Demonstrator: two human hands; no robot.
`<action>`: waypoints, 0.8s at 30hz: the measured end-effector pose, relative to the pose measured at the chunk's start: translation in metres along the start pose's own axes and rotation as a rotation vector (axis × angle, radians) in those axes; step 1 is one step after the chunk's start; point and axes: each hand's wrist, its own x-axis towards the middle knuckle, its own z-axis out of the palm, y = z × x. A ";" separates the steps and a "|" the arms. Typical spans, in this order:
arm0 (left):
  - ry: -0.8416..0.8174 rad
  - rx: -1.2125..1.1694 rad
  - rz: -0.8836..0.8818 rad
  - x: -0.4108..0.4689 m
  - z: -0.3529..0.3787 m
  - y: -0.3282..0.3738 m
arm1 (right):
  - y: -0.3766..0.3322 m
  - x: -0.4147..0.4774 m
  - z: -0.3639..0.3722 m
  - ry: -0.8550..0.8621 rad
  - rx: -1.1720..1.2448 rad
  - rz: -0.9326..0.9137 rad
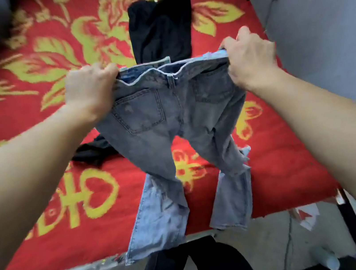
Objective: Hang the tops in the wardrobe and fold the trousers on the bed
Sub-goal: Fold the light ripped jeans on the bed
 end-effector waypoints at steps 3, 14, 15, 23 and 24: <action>0.206 0.078 -0.064 0.005 -0.096 -0.040 | -0.018 0.024 -0.091 0.289 0.088 -0.027; 0.414 0.274 -0.272 -0.102 -0.273 -0.143 | -0.109 -0.019 -0.279 0.604 0.188 -0.195; 0.410 0.264 -0.292 -0.117 -0.278 -0.149 | -0.120 -0.030 -0.288 0.612 0.176 -0.202; 0.680 0.238 -0.446 -0.233 -0.352 -0.255 | -0.239 -0.133 -0.384 0.852 0.092 -0.224; 0.744 0.227 -0.456 -0.249 -0.365 -0.271 | -0.257 -0.147 -0.399 0.890 0.095 -0.208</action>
